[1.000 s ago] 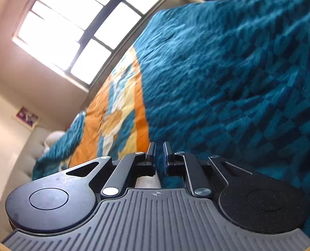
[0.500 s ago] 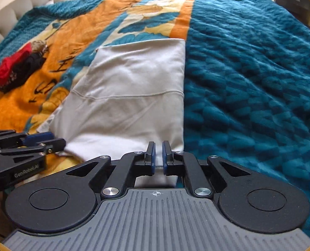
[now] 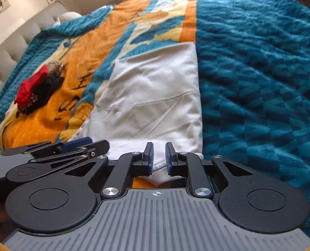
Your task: Fold clothes
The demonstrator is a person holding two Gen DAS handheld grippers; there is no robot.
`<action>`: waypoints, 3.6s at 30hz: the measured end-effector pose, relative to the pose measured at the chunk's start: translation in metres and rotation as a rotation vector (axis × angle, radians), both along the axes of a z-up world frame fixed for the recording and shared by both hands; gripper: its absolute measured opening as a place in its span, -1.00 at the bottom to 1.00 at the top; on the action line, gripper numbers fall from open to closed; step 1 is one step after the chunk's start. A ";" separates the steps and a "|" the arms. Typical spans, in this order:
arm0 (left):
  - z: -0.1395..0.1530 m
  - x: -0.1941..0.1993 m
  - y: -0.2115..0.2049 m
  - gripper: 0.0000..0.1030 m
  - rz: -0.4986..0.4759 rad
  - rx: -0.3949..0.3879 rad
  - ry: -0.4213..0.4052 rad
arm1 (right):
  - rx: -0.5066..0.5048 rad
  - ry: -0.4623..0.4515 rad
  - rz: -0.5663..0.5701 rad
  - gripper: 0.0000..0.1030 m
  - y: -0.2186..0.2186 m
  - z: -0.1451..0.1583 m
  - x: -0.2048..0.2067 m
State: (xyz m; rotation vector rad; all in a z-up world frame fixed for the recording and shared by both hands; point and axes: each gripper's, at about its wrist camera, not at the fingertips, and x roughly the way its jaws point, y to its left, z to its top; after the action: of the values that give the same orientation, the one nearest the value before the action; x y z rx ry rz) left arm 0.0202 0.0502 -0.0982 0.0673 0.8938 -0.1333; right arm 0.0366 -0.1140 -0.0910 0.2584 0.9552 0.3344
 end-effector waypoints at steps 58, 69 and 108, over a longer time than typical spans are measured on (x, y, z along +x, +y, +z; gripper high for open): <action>0.055 0.034 0.052 -0.82 0.002 -0.366 -0.161 | 0.404 -0.140 -0.213 -0.83 -0.030 0.008 0.081; 0.171 -0.112 -0.009 -0.82 -0.232 -0.396 -0.585 | 0.472 -0.540 -0.270 -0.83 -0.093 0.139 -0.097; 0.014 -0.067 -0.294 -0.37 -0.475 -0.181 0.066 | -0.238 -0.087 -0.502 -0.89 -0.292 0.073 -0.153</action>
State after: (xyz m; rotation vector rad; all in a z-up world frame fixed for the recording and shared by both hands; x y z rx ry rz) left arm -0.0471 -0.2443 -0.0844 0.1061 0.9157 -0.6619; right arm -0.1168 -0.4055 -0.0176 0.2535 0.8039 -0.2263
